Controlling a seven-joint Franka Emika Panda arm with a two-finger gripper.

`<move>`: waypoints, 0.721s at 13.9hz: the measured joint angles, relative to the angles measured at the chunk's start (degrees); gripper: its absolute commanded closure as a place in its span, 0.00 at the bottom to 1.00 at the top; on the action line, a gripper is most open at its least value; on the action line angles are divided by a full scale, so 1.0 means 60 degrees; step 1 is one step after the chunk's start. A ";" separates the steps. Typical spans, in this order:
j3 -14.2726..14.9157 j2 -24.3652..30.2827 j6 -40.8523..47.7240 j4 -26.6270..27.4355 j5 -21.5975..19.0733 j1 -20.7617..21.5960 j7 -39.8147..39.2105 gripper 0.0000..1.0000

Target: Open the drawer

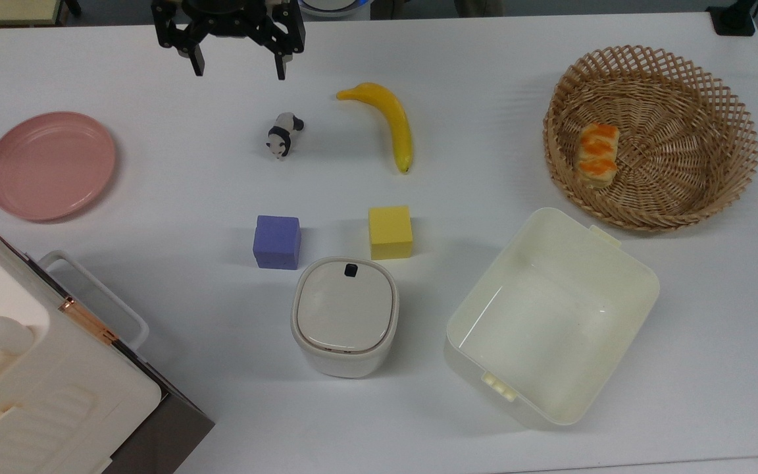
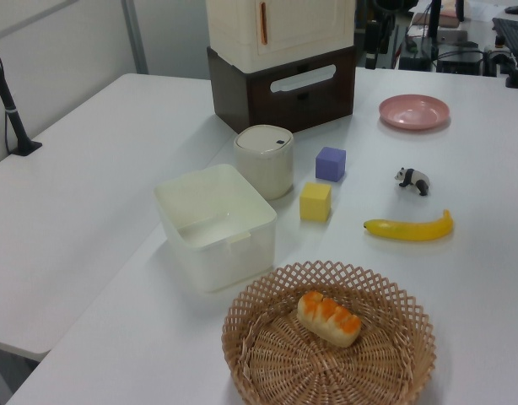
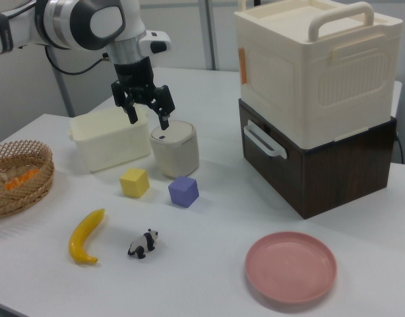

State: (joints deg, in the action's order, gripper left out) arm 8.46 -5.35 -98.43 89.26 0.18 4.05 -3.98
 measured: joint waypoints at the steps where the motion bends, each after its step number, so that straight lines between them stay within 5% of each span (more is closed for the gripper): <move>1: 0.0000 0.0000 0.0000 0.0000 0.0000 0.0000 -0.0002 0.00; 10: 0.0000 -0.0065 0.0000 0.0009 0.0134 -0.0008 -0.0005 0.00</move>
State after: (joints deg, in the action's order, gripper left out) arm 8.46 -5.74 -98.43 89.32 0.99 4.00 -4.01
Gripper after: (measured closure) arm 0.000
